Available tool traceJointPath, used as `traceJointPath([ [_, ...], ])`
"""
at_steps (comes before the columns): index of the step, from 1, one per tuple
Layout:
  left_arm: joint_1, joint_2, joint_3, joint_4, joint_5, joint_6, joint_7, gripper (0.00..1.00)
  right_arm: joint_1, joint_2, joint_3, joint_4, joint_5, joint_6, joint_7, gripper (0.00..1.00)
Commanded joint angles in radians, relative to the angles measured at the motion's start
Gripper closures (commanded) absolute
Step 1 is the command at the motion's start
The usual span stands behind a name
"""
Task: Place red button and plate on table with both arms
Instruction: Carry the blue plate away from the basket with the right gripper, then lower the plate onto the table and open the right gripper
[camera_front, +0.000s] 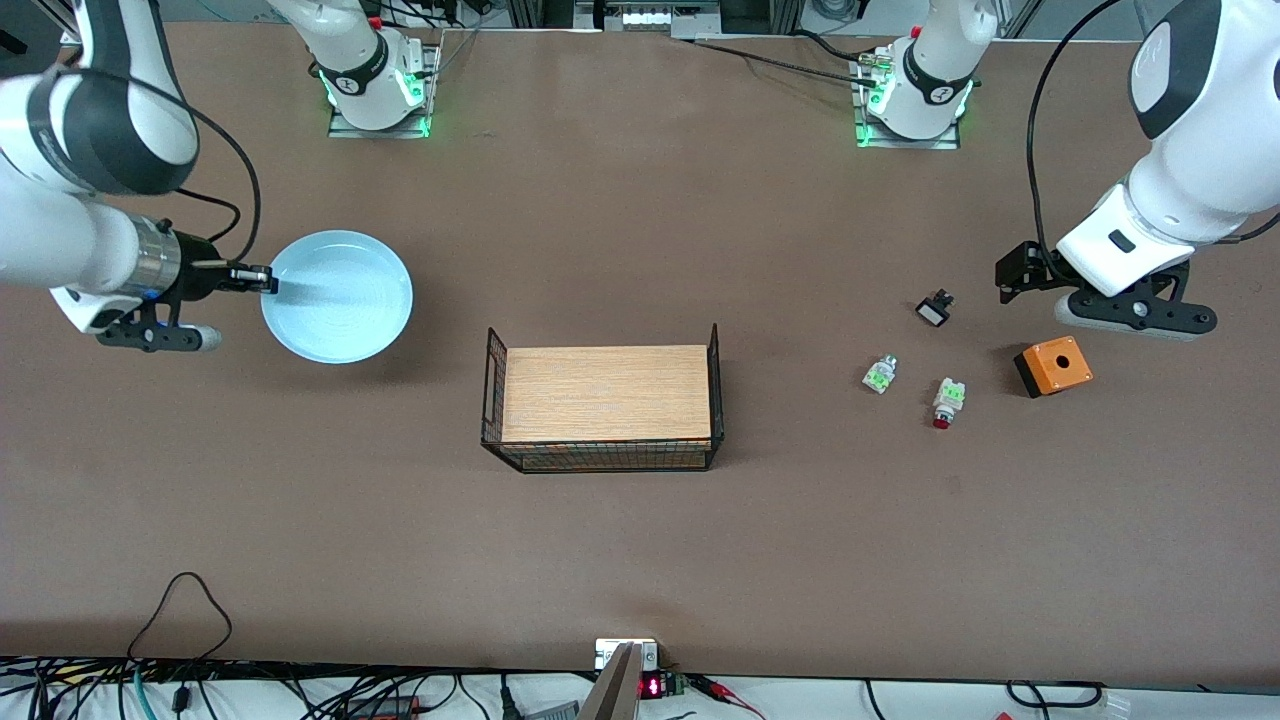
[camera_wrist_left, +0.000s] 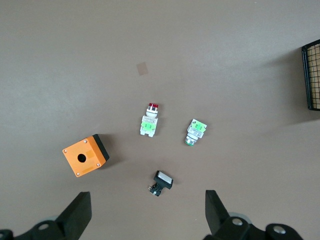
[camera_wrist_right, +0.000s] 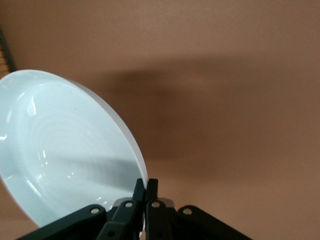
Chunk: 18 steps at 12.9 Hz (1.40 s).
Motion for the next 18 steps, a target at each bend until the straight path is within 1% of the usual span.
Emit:
traceJointPath([
  [1,-0.004,0.011,0.004,0.028,-0.021,-0.022,0.024,0.00,-0.049,0.015,0.018,-0.141,-0.040,0.169,-0.115,1.00],
  [3,-0.004,0.011,0.004,0.028,-0.023,-0.022,0.024,0.00,-0.084,0.037,0.018,-0.215,-0.040,0.278,-0.209,1.00],
  [4,-0.004,0.011,0.004,0.028,-0.023,-0.022,0.024,0.00,-0.098,0.050,0.018,-0.238,-0.040,0.306,-0.233,1.00],
  [6,-0.004,0.013,0.004,0.028,-0.023,-0.022,0.023,0.00,-0.112,0.087,0.018,-0.280,-0.040,0.365,-0.296,1.00],
  [9,-0.004,0.013,0.004,0.028,-0.023,-0.022,0.023,0.00,-0.164,0.155,0.018,-0.364,-0.040,0.516,-0.414,1.00],
  [11,-0.004,0.013,0.004,0.028,-0.023,-0.022,0.023,0.00,-0.175,0.163,0.018,-0.367,-0.040,0.522,-0.464,0.99],
  [12,-0.004,0.013,0.004,0.028,-0.023,-0.022,0.024,0.00,-0.175,0.157,0.018,-0.364,-0.040,0.516,-0.458,0.61],
  [13,-0.004,0.013,0.004,0.028,-0.023,-0.022,0.024,0.00,-0.169,0.149,0.019,-0.361,-0.039,0.501,-0.450,0.01],
  [15,-0.004,0.014,0.004,0.027,-0.023,-0.022,0.024,0.00,-0.161,0.112,0.024,-0.325,-0.030,0.432,-0.426,0.00],
  [17,-0.001,0.014,0.004,0.028,-0.023,-0.022,0.023,0.00,-0.094,0.066,0.026,-0.251,-0.025,0.293,-0.253,0.00],
  [18,-0.001,0.014,0.004,0.028,-0.023,-0.022,0.023,0.00,-0.059,0.043,0.026,-0.222,-0.025,0.257,-0.179,0.00],
])
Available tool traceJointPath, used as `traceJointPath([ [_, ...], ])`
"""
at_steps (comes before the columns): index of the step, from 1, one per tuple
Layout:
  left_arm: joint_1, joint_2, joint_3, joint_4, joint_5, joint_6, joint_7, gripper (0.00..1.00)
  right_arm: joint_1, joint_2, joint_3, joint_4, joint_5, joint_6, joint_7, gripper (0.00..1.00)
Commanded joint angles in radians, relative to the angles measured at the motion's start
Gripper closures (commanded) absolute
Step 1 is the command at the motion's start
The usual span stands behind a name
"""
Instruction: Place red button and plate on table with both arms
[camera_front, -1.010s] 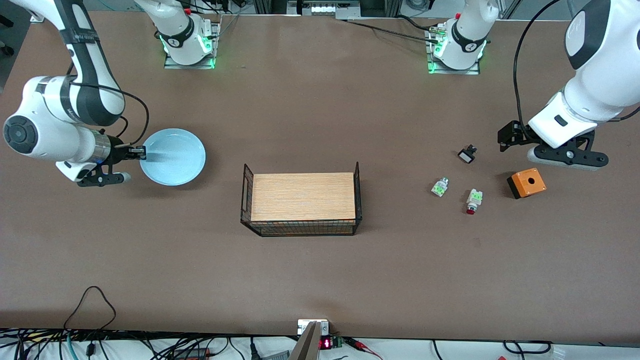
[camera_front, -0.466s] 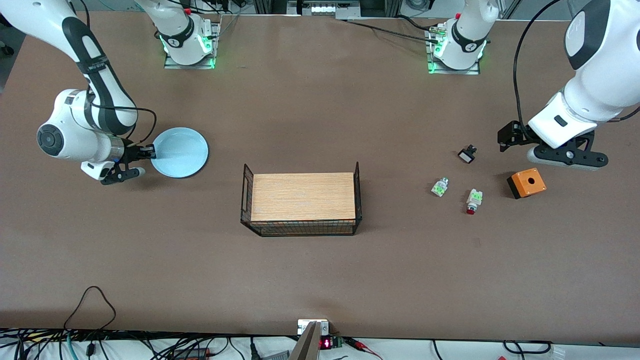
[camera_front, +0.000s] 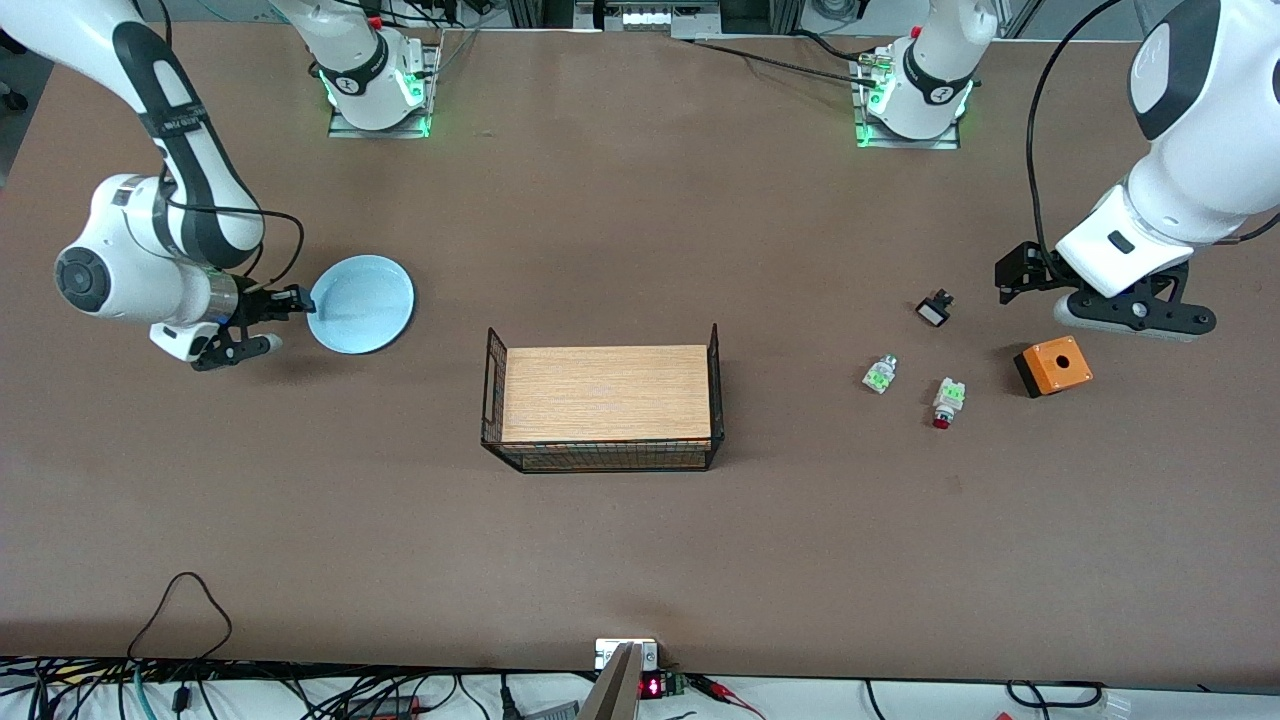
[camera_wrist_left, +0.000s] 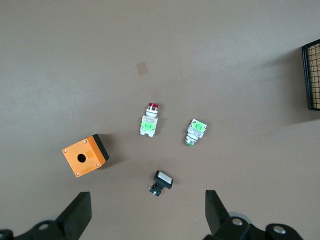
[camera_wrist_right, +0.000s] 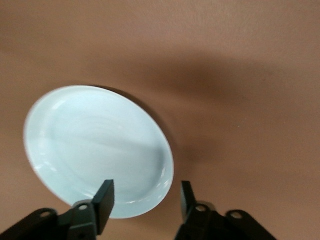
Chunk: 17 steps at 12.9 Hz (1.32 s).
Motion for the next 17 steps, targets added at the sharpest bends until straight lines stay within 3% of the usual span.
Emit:
traceJointPath([
  [1,-0.001,0.013,0.004,0.028,-0.023,-0.022,0.023,0.00,0.101,-0.076,0.005,0.073,0.005,-0.095,0.196,0.00],
  [4,0.001,0.013,0.004,0.028,-0.023,-0.022,0.024,0.00,0.167,-0.129,0.005,0.145,0.005,-0.156,0.308,0.00],
  [10,0.002,0.013,0.004,0.026,-0.023,-0.022,0.024,0.00,0.201,-0.139,-0.019,0.537,-0.009,-0.531,0.354,0.00],
  [11,0.002,0.013,0.004,0.028,-0.021,-0.022,0.027,0.00,0.227,-0.139,-0.070,0.566,-0.009,-0.545,0.347,0.00],
  [13,-0.005,0.013,0.004,0.030,-0.011,-0.021,0.027,0.00,0.387,-0.141,-0.281,0.579,-0.008,-0.541,0.313,0.00],
  [14,-0.007,0.013,0.001,0.030,-0.008,-0.021,0.027,0.00,0.446,-0.150,-0.347,0.574,-0.005,-0.541,0.283,0.00],
  [17,-0.007,0.009,-0.012,0.030,0.015,-0.019,0.027,0.00,0.434,-0.175,-0.360,0.570,-0.008,-0.556,0.295,0.00],
])
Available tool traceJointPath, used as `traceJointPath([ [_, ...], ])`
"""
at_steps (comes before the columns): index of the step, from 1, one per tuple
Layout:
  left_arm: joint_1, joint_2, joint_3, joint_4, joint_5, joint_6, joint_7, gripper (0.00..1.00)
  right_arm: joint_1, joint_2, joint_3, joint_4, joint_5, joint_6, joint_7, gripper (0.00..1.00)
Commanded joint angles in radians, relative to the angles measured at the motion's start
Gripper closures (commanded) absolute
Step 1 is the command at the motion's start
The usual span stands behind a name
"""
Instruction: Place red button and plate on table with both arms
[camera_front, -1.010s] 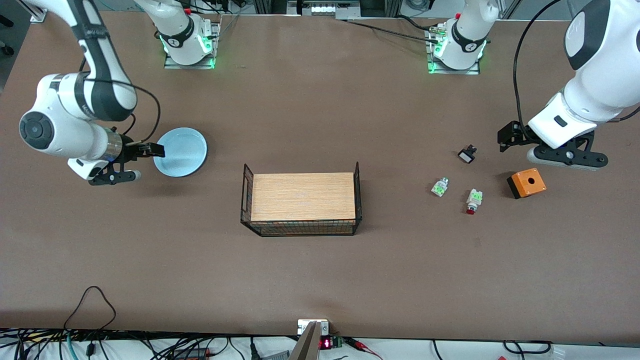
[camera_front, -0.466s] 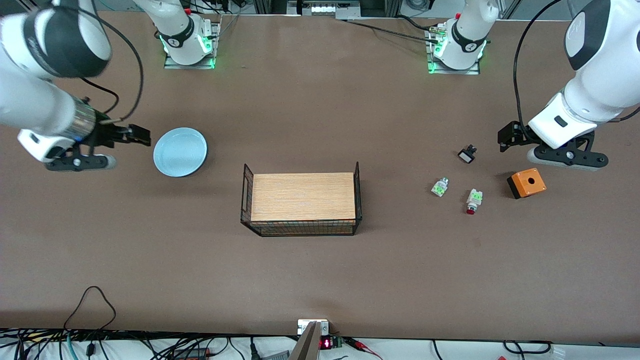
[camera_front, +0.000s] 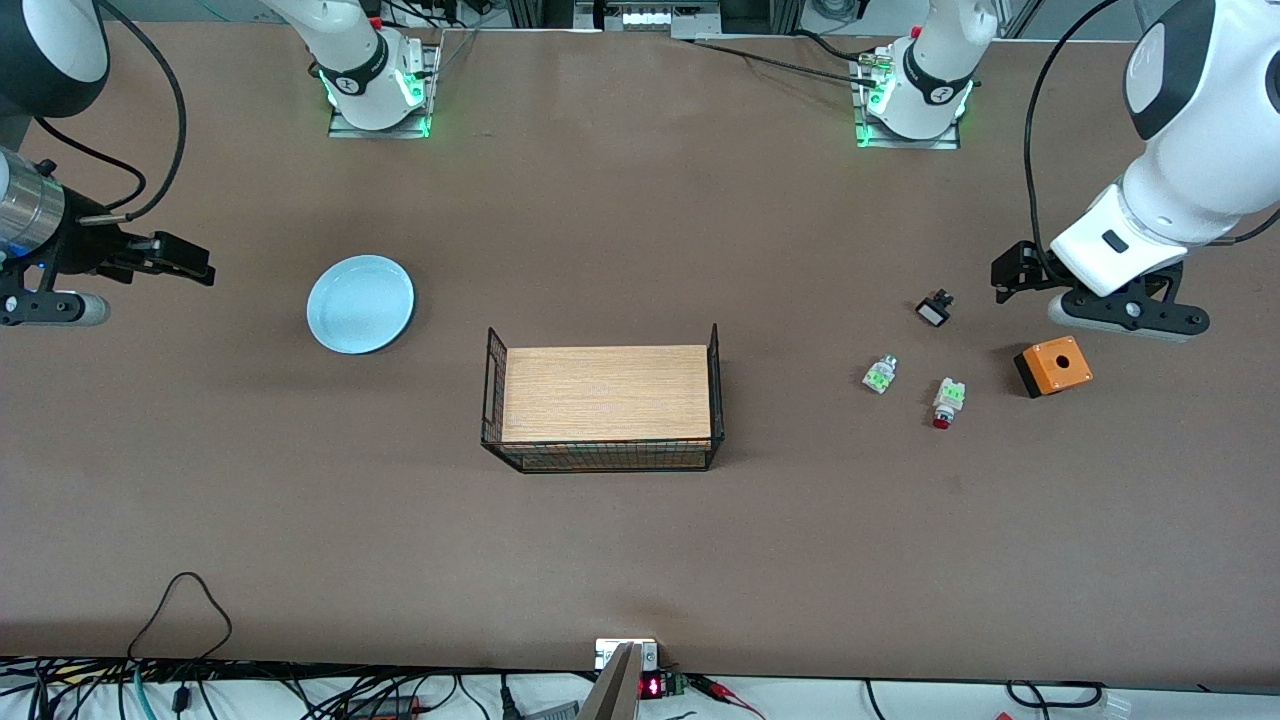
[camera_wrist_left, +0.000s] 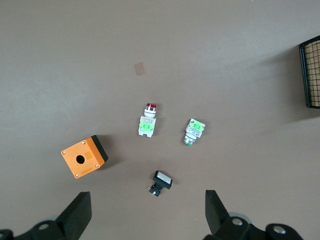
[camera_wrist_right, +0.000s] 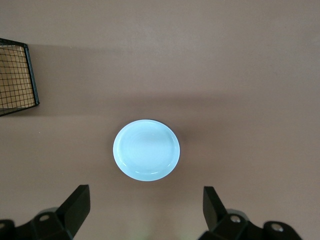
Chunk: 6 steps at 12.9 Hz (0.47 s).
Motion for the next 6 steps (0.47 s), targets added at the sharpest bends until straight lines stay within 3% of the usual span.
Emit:
traceJointPath([
  [1,-0.006,0.009,-0.002,0.030,0.015,-0.019,0.019,0.00,0.010,-0.022,-0.025,0.016,-0.008,-0.021,-0.004,0.00],
  [6,-0.006,0.010,0.000,0.030,0.014,-0.021,0.019,0.00,0.014,-0.019,-0.022,-0.015,-0.011,0.071,-0.023,0.00],
])
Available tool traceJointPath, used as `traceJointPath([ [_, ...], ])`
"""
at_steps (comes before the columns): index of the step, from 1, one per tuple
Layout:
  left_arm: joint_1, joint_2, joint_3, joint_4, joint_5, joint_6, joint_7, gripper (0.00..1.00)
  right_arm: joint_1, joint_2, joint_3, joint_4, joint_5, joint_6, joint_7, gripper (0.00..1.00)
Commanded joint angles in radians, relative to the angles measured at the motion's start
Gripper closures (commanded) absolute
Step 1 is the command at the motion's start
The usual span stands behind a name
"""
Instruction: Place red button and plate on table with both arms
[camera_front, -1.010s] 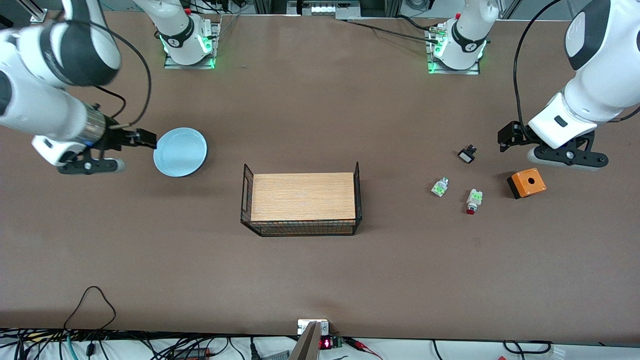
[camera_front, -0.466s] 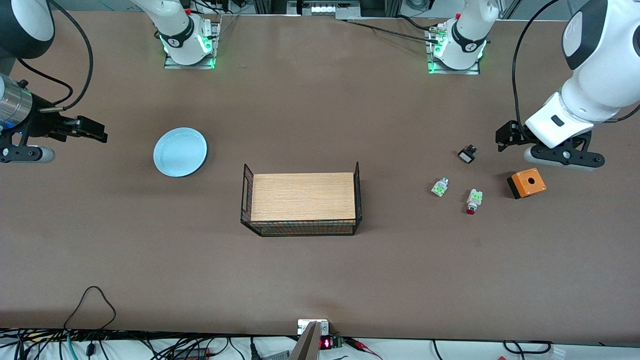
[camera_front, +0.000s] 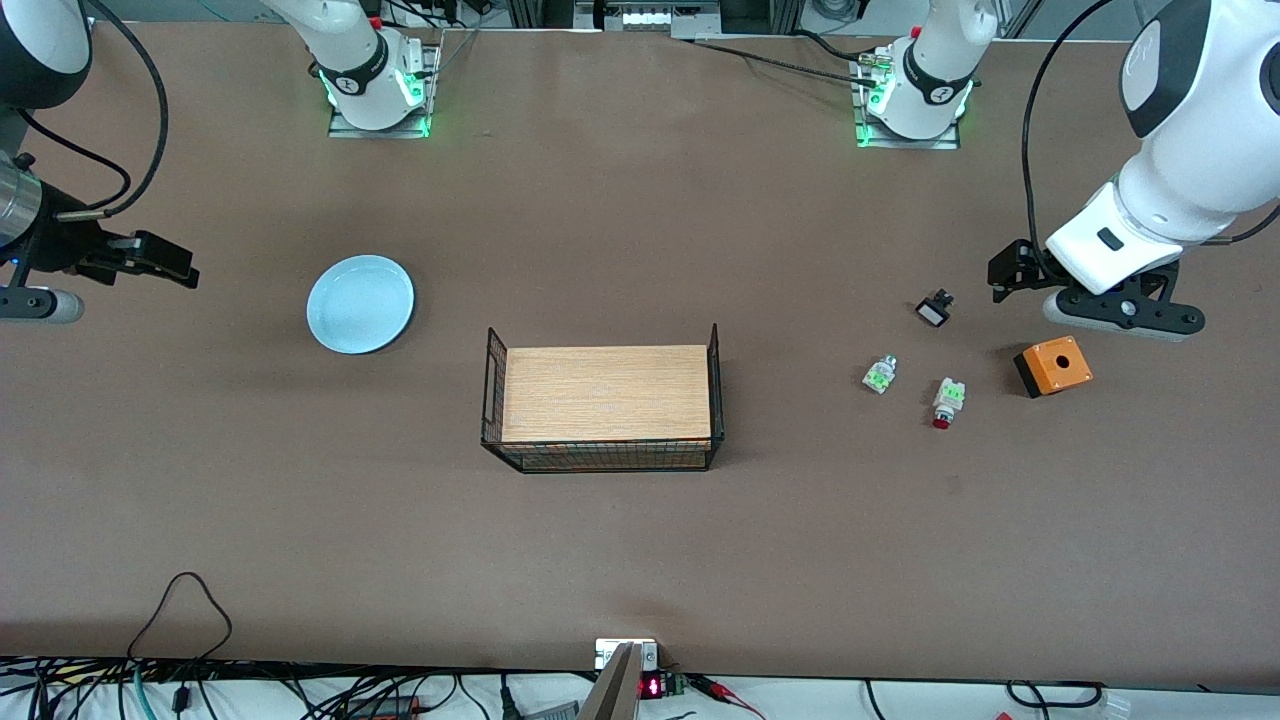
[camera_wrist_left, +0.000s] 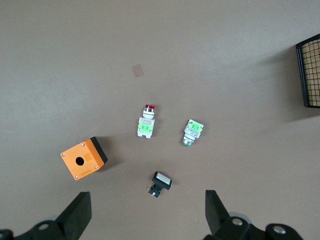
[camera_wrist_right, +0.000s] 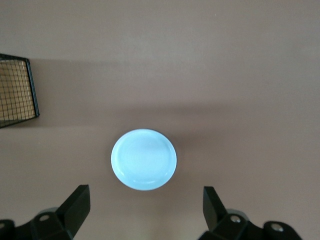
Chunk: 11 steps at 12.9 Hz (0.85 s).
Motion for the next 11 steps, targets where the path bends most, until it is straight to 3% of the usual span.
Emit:
traceJointPath([
  [1,-0.004,0.010,0.003,0.027,0.013,-0.021,0.015,0.00,0.015,-0.013,-0.005,-0.016,-0.011,0.011,-0.017,0.00],
  [11,-0.002,0.012,0.003,0.033,0.013,-0.022,0.016,0.00,0.018,-0.015,0.004,0.013,0.000,-0.054,-0.019,0.00],
])
